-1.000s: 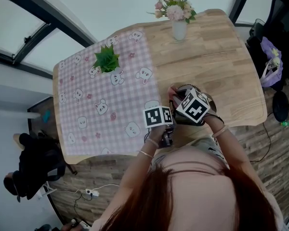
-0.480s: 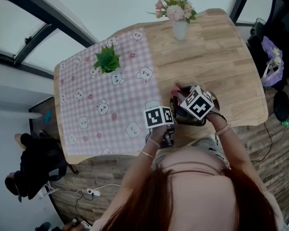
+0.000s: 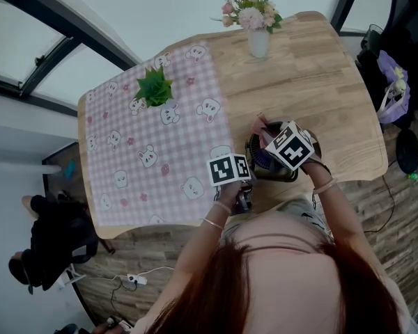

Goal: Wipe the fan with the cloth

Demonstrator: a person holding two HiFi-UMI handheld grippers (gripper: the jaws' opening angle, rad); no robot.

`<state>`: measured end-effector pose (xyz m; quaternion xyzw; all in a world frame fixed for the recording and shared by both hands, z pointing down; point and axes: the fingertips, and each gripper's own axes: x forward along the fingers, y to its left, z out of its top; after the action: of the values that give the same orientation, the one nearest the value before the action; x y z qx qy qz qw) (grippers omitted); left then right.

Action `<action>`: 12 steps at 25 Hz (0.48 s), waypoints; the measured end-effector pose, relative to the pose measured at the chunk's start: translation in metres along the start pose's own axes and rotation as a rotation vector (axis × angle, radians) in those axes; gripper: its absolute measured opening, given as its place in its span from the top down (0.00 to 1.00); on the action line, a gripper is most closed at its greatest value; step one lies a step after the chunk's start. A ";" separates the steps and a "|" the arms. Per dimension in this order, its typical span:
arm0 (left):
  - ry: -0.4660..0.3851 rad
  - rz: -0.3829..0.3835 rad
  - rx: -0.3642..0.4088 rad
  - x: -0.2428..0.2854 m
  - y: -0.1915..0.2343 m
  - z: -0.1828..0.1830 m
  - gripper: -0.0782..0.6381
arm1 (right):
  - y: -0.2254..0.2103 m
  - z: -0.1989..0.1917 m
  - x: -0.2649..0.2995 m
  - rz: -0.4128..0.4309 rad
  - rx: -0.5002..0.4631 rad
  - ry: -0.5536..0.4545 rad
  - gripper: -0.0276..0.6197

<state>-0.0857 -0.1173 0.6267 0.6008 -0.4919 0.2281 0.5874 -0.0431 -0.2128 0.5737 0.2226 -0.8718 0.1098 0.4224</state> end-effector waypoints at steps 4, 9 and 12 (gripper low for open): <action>0.004 -0.001 -0.004 -0.001 0.000 0.000 0.76 | -0.005 -0.002 -0.002 -0.013 0.011 0.001 0.92; 0.003 -0.002 -0.005 0.001 0.001 0.000 0.76 | -0.011 -0.006 -0.004 -0.030 0.022 -0.003 0.92; 0.004 -0.004 -0.002 0.000 0.001 0.000 0.76 | -0.015 -0.008 -0.005 -0.045 0.031 -0.009 0.92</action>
<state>-0.0860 -0.1176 0.6273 0.6008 -0.4898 0.2276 0.5894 -0.0282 -0.2214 0.5749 0.2492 -0.8667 0.1125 0.4172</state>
